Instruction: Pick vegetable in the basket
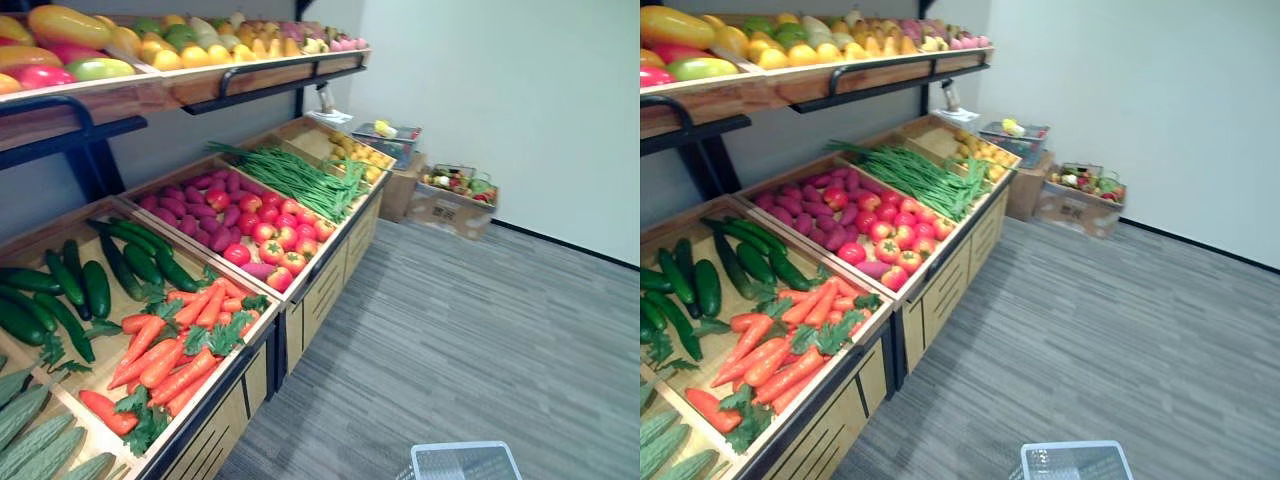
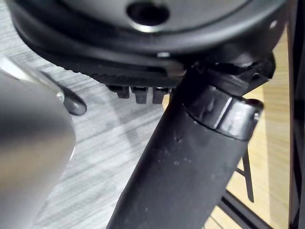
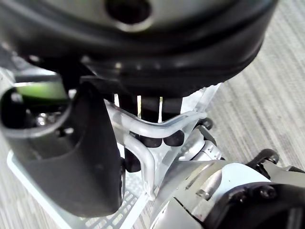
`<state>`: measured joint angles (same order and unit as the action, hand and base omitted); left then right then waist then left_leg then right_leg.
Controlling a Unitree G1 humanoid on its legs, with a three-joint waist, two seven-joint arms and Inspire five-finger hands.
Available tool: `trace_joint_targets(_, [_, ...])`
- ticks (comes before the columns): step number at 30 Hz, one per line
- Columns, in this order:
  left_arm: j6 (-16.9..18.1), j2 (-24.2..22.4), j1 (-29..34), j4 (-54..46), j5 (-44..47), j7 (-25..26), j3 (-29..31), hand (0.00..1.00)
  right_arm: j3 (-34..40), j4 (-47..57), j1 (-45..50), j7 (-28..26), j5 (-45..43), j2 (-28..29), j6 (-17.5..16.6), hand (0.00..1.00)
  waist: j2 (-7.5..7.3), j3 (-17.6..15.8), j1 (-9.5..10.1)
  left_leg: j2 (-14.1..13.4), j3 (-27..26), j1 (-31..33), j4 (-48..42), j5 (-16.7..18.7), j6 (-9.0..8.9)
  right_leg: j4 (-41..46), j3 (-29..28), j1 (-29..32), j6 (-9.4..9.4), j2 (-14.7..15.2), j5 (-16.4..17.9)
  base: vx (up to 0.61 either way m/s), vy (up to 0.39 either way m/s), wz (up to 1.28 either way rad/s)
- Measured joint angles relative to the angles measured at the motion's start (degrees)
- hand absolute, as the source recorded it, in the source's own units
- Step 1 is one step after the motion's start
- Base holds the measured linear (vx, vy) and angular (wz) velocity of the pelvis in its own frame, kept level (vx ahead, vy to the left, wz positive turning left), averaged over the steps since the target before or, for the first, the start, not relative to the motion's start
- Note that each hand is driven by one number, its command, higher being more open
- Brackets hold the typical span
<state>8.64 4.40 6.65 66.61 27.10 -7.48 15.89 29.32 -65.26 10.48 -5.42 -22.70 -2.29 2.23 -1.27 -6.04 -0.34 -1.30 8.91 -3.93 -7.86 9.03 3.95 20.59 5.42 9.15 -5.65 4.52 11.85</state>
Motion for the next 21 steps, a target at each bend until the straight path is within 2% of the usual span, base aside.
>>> trace_joint_targets(3, [-0.04, -0.64, -0.18, -0.18, -0.23, 0.00, 1.56, 1.00, -5.45, 1.76, -0.40, -0.49, 0.08, -1.11, 0.08, 0.00, -0.07, 0.02, 0.00, -1.34, 4.78, 0.31, -2.77, 3.66, -2.02, -8.42, -5.75, 0.77, -0.34, -2.32, -3.73, 0.32, -0.321, 0.95])
trace_joint_targets(4, [-0.15, -0.73, -0.22, -0.64, -0.29, -0.11, 2.06, 1.00, -7.92, 2.01, -0.54, -0.88, 0.21, -1.37, 0.17, 0.00, -0.90, 0.31, 0.05, -1.04, 7.31, 0.62, -5.04, 6.17, -3.38, -11.79, -9.03, 0.10, -0.79, -2.33, -5.91, 0.33, -0.433, 1.09])
trace_joint_targets(5, [-0.28, -0.69, -0.18, -1.27, -0.28, -0.17, 3.29, 1.00, -8.75, 1.87, -0.59, -0.99, 1.04, -1.36, 0.58, 0.00, -2.10, 0.73, 0.46, -0.65, 8.70, 0.76, -7.13, 8.54, -4.61, -12.10, -10.05, -0.61, -1.81, -1.98, -10.43, 0.49, -0.615, 1.53])
trace_joint_targets(6, [-0.46, -1.90, -0.23, -1.56, -0.30, -0.28, 4.08, 1.00, -8.36, 2.06, -0.96, -0.85, 2.34, -2.07, 1.15, 0.00, -0.44, 0.92, 1.15, -3.81, 8.33, 0.91, -9.78, 10.14, -6.71, -7.11, -5.37, -0.98, 0.84, -3.70, -9.05, 0.43, -0.523, 1.34])
trace_joint_targets(8, [-0.45, -2.72, -0.21, -2.29, -0.73, -1.37, 4.17, 1.00, -8.34, 1.97, -1.07, -0.74, 2.40, -2.32, 1.65, 0.00, 0.58, 1.17, 1.21, -6.13, 7.36, 0.67, -10.79, 10.39, -7.23, -1.91, -0.58, -1.61, 2.52, -3.88, -4.88, 0.36, -0.414, 1.49])
trace_joint_targets(9, [-0.30, -3.77, -0.22, -2.80, -0.67, -1.91, 5.76, 1.00, -8.36, 2.00, -1.17, -0.74, 2.53, -2.83, 2.17, 0.00, 1.54, 1.69, 1.49, -8.38, 7.00, 0.47, -9.92, 9.60, -8.63, 1.11, 2.19, -2.31, 2.57, -4.36, -2.67, 0.34, -0.395, 1.49])
trace_joint_targets(10, [-0.10, -4.28, -0.20, -3.19, -0.64, -2.07, 6.63, 1.00, -8.36, 2.02, -1.39, -0.76, 3.13, -3.00, 2.44, 0.00, 1.80, 1.86, 1.67, -9.16, 6.58, 0.57, -9.06, 8.80, -9.19, 1.92, 2.45, -2.31, 2.50, -4.66, -2.45, 0.39, -0.420, 1.48])
trace_joint_targets(12, [1.02, -4.65, -0.13, -4.35, -0.55, -3.80, 8.18, 1.00, -7.97, 1.90, -2.52, -1.07, 6.92, -3.05, 4.04, 0.00, 1.03, 2.38, 1.77, -9.93, 4.31, 1.00, -4.32, 3.17, -9.40, 3.31, 2.46, -2.43, 4.06, -4.10, -1.38, 0.26, -0.258, 1.30])
trace_joint_targets(14, [1.41, -4.37, -0.36, -4.38, -0.37, -4.09, 8.12, 1.00, -7.42, 1.44, -3.04, -1.28, 7.58, -3.10, 4.62, 0.00, 0.47, 2.18, 1.72, -9.96, 3.69, 1.25, -2.43, 0.78, -9.72, 2.98, 3.26, -3.31, 4.75, -3.56, -0.94, 0.17, -0.181, 1.17])
trace_joint_targets(15, [1.30, -4.06, -0.32, -4.34, 1.12, -4.17, 7.63, 1.00, -4.80, 0.40, -3.71, -1.43, 7.92, -3.15, 5.33, 0.00, 0.12, 2.23, 1.75, -10.19, 1.20, 1.86, -0.25, -2.15, -10.53, 1.98, 5.71, -4.63, 4.86, -2.85, -0.88, 0.13, -0.170, 1.25])
trace_joint_targets(16, [1.30, -3.92, -0.33, -4.32, 2.06, -4.16, 7.23, 1.00, -3.59, -0.29, -4.05, -1.52, 7.91, -3.15, 5.47, 0.00, -0.11, 2.38, 1.76, -10.03, -0.78, 2.20, 1.01, -3.92, -9.89, 1.83, 7.27, -4.88, 5.07, -2.23, -0.76, 0.11, -0.168, 1.76])
trace_joint_targets(17, [1.38, -2.93, -0.54, -4.19, 3.58, -4.02, 5.59, 1.00, -1.21, -1.38, -4.42, -1.54, 7.61, -2.98, 5.62, 0.00, -1.08, 2.44, 0.81, -9.32, -5.77, 2.28, 5.79, -8.79, -8.33, 0.73, 11.19, -5.76, 5.21, -0.60, -0.73, 0.04, -0.072, 1.61])
trace_joint_targets(18, [1.53, -2.47, -0.86, -3.78, 3.91, -4.01, 4.93, 1.00, 0.00, -1.80, -4.16, -1.60, 6.57, -2.88, 5.77, 0.00, -1.53, 2.64, -0.53, -9.27, -9.71, 2.52, 7.55, -10.02, -6.83, -0.73, 13.76, -6.54, 5.40, 0.05, -0.82, 0.07, -0.070, 2.41])
trace_joint_targets(19, [1.67, -2.02, -2.34, -2.18, 3.81, -3.96, 3.38, 1.00, 2.16, -2.28, -3.46, -1.72, 4.35, -2.76, 5.82, 0.00, -1.12, 2.51, -1.87, -9.70, -19.96, 3.66, 6.14, -10.02, -6.63, -3.26, 18.00, -8.77, 6.11, 0.48, -0.42, 0.06, -0.032, 2.33])
trace_joint_targets(20, [1.64, -2.06, -2.78, -1.03, 3.76, -3.69, 2.30, 1.00, 3.67, -3.02, -2.81, -1.38, 3.00, -3.09, 5.75, 0.00, -0.46, 2.32, -1.94, -9.69, -25.18, 3.02, 7.87, -10.64, -8.39, -4.17, 19.07, -10.19, 6.31, 0.11, -0.26, 0.07, 0.015, 2.33])
trace_joint_targets(21, [1.70, -2.08, -2.71, -0.80, 3.83, -3.54, 1.47, 1.00, 3.98, -3.01, -2.35, -1.25, 2.26, -3.54, 5.73, 0.00, 0.16, 2.10, -2.07, -9.39, -25.36, 2.38, 9.52, -11.61, -9.87, -4.11, 19.14, -10.86, 6.27, -0.15, -0.23, 0.02, 0.062, 1.66])
